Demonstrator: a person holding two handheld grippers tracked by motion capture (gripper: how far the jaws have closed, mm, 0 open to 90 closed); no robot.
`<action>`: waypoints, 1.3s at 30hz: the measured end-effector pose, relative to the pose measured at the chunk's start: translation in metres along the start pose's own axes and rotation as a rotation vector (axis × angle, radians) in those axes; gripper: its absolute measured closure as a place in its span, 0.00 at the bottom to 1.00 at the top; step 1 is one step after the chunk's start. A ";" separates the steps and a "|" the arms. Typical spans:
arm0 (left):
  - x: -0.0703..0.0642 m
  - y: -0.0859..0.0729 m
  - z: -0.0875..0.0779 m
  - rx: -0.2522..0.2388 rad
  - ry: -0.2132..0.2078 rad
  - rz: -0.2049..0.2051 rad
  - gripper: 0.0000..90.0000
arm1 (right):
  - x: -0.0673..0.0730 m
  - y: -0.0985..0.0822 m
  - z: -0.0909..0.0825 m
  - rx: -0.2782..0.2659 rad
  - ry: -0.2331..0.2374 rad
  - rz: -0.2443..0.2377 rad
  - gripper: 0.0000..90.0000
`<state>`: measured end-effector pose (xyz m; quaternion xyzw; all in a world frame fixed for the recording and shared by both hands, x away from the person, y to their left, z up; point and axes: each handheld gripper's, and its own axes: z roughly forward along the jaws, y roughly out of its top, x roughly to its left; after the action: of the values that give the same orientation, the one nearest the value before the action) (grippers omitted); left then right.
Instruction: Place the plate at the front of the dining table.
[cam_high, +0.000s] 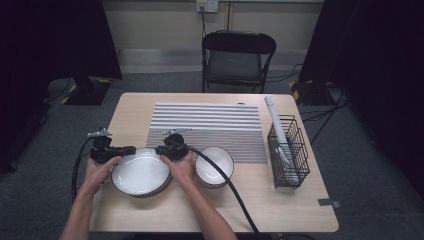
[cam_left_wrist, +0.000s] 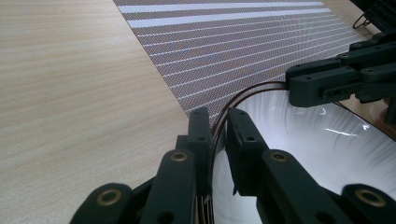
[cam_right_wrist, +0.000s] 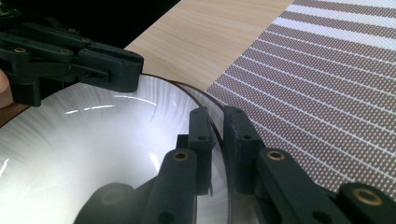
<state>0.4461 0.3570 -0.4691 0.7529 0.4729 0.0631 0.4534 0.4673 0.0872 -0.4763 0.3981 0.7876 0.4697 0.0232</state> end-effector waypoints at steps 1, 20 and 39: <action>0.000 0.000 0.000 0.000 0.000 0.000 0.90 | -0.001 -0.001 0.000 -0.001 0.002 -0.001 0.92; 0.003 0.000 -0.001 -0.002 -0.020 -0.037 0.84 | -0.003 -0.002 0.003 -0.016 0.031 0.030 0.92; 0.003 -0.001 0.000 -0.002 -0.020 -0.009 0.87 | -0.002 -0.001 0.004 -0.025 0.026 0.019 0.92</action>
<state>0.4473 0.3594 -0.4704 0.7508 0.4718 0.0538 0.4591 0.4698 0.0891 -0.4797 0.3992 0.7781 0.4847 0.0133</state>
